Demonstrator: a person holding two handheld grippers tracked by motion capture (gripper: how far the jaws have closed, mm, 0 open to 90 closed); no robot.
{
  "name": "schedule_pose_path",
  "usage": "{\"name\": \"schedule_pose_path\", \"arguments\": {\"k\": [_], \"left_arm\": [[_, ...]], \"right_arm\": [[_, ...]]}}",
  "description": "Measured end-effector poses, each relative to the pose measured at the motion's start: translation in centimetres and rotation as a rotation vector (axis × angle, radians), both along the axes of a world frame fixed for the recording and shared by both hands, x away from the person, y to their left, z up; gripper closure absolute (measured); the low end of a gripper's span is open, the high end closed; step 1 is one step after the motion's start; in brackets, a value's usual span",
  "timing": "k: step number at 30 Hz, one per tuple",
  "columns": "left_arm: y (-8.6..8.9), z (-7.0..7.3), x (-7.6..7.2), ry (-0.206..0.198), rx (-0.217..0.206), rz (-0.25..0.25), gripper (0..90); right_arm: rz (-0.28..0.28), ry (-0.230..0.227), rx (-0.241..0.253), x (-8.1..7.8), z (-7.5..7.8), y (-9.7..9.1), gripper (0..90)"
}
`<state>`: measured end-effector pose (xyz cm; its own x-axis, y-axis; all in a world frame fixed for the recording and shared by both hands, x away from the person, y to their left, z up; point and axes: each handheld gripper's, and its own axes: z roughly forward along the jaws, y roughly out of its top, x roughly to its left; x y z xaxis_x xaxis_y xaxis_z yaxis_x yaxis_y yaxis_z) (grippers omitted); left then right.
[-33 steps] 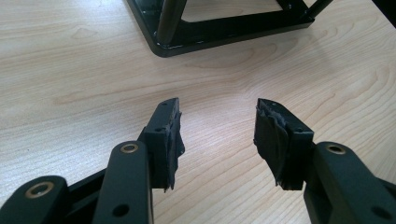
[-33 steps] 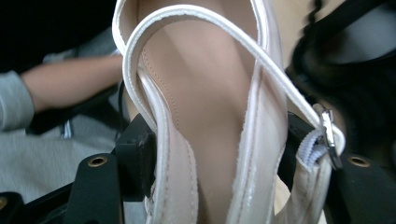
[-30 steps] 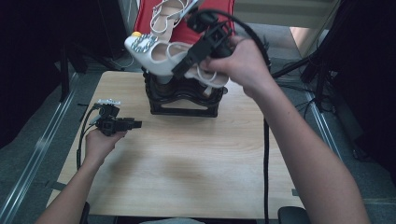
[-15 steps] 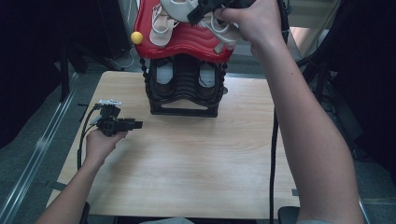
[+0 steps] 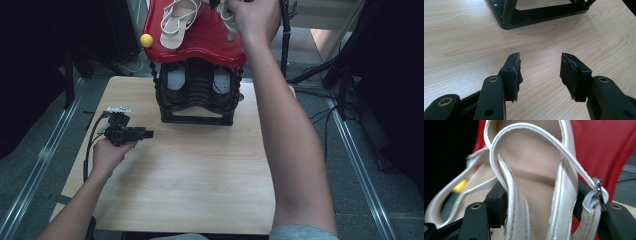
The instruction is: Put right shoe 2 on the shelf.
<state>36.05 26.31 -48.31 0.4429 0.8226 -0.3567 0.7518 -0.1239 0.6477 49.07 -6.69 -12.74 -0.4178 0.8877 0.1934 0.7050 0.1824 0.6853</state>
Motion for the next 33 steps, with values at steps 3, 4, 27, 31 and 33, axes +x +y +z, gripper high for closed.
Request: {"name": "schedule_pose_path", "arguments": {"k": [3,4,27,31,33], "left_arm": [[0.0,0.0,0.0,0.0,0.001,-0.008,50.9],[0.0,0.0,0.0,-0.001,0.001,-0.008,50.9],[-0.1,-0.1,0.1,0.002,0.005,-0.016,50.7],[-0.1,-0.1,0.1,0.004,0.004,-0.017,50.2],[-0.1,-0.1,0.1,0.005,0.007,-0.017,50.1]], "right_arm": [[-0.054,-0.005,0.028,0.6,-0.8,-0.1,37.4],[-0.075,-0.003,0.031,0.8,-1.0,-0.1,37.3],[-0.158,0.041,-0.007,2.8,-5.0,-0.1,34.7],[-0.137,0.047,0.011,2.8,-4.9,-0.1,27.7],[-0.122,0.061,0.028,2.9,-4.9,-0.2,23.7]]}}
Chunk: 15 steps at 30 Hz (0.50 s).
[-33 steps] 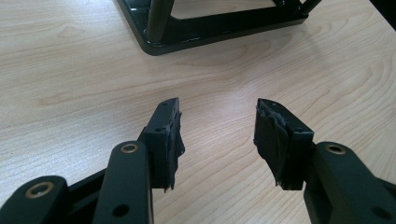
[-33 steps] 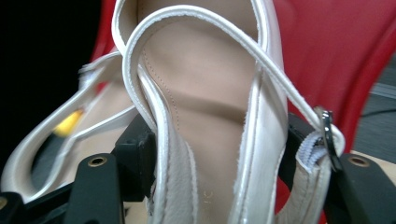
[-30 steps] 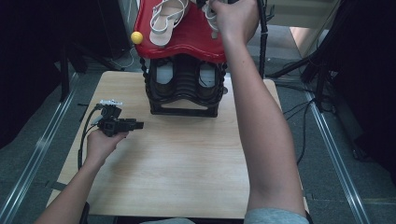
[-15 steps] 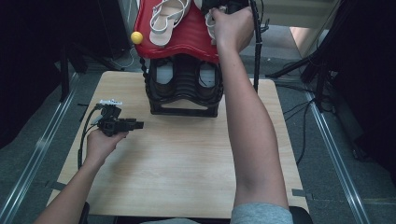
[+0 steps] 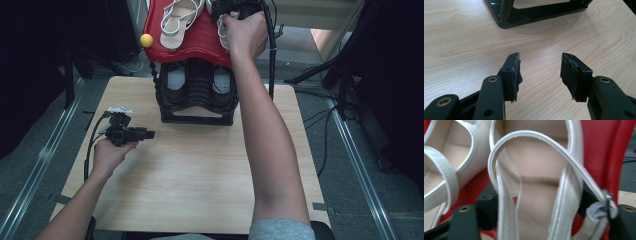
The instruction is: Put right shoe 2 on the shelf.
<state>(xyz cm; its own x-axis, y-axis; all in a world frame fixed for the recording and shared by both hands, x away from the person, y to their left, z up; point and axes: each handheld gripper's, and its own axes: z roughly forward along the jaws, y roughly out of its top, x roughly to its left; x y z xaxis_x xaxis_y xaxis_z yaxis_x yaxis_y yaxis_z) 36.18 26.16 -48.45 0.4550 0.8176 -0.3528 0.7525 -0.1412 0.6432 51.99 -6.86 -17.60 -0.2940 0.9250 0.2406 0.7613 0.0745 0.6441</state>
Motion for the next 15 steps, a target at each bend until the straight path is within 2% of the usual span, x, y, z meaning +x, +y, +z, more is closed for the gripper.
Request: {"name": "schedule_pose_path", "arguments": {"k": [2,8,11,15], "left_arm": [[0.0,0.0,0.0,-0.001,0.0,0.002,49.9],[0.1,0.0,0.1,-0.001,0.006,0.005,49.4],[0.1,0.0,0.1,0.002,0.006,0.003,48.9],[0.1,0.0,0.0,0.001,0.008,0.003,48.7]], "right_arm": [[0.003,0.007,0.011,0.0,0.1,-0.1,23.4],[0.012,0.017,0.001,0.0,0.3,0.0,18.9],[0.015,-0.039,-0.024,-0.2,0.7,0.1,17.4],[0.023,-0.055,-0.018,-0.5,1.2,0.1,17.0]]}}
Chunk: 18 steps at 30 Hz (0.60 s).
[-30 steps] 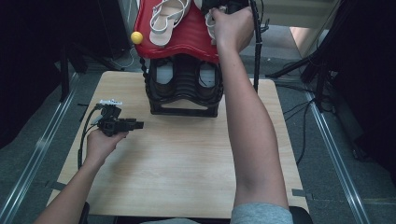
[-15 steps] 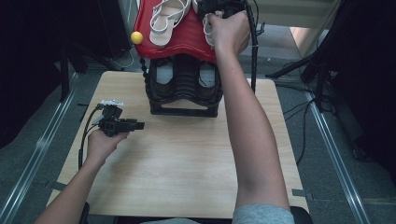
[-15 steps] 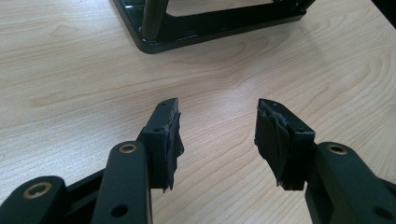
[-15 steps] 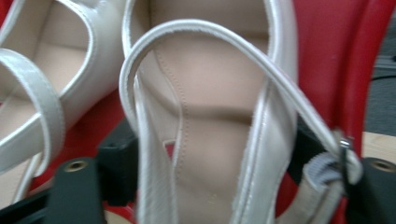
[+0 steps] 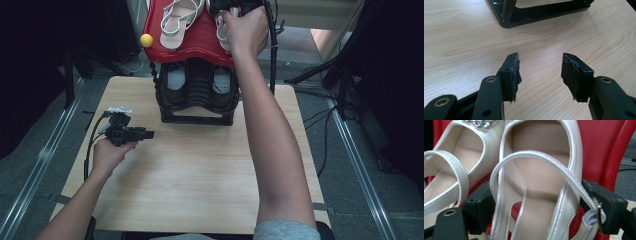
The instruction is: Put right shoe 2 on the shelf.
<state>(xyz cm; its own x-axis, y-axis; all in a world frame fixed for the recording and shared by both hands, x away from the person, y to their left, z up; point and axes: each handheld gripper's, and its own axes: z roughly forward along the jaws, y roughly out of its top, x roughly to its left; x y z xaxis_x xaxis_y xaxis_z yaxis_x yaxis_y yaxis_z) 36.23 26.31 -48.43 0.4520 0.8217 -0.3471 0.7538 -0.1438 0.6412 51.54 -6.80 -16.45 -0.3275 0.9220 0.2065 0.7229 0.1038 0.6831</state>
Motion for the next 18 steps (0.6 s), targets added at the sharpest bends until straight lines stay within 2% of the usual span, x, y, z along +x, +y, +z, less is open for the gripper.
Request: {"name": "schedule_pose_path", "arguments": {"k": [2,18], "left_arm": [[0.0,0.0,0.0,-0.001,-0.001,0.0,48.7],[-0.1,-0.1,-0.2,0.01,0.008,0.001,48.1]], "right_arm": [[-0.001,-0.001,0.013,-0.1,0.3,-0.2,17.0],[0.061,-0.006,0.004,-1.8,2.8,-0.9,19.8]]}}
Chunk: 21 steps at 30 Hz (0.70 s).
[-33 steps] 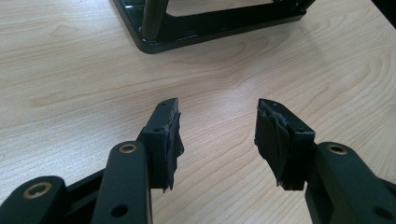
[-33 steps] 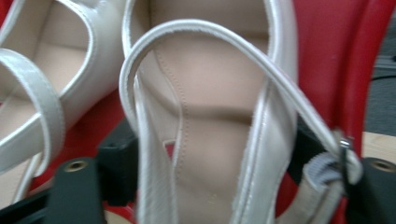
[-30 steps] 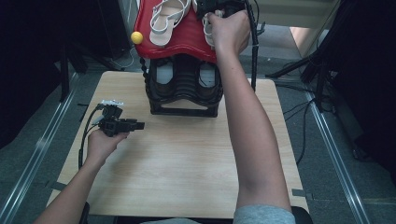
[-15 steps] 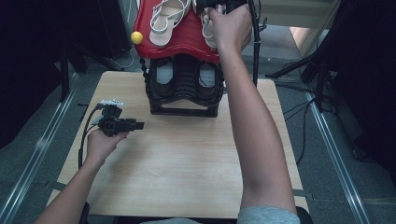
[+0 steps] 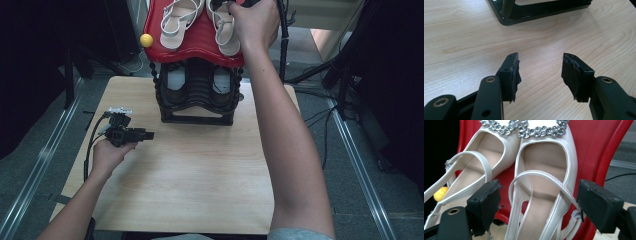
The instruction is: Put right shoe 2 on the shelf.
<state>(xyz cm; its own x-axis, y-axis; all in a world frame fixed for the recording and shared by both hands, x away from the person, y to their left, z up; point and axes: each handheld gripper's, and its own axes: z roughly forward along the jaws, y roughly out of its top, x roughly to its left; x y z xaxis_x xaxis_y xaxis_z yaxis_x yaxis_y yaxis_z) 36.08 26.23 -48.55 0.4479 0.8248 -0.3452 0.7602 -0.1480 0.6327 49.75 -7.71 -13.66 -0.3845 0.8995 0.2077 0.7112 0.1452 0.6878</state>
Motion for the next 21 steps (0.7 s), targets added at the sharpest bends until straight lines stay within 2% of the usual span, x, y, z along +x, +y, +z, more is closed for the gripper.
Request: {"name": "schedule_pose_path", "arguments": {"k": [5,14,21], "left_arm": [[0.0,0.0,0.0,0.0,-0.001,-0.001,48.0],[0.1,0.0,0.0,0.001,-0.001,0.003,47.9],[0.1,-0.1,0.0,0.003,0.004,0.0,47.9]], "right_arm": [[0.012,0.005,-0.001,-0.5,0.4,-0.4,20.3],[0.025,-0.014,-0.012,-1.4,1.0,-1.5,22.0],[0.031,-0.008,0.012,-2.0,0.7,-3.3,23.6]]}}
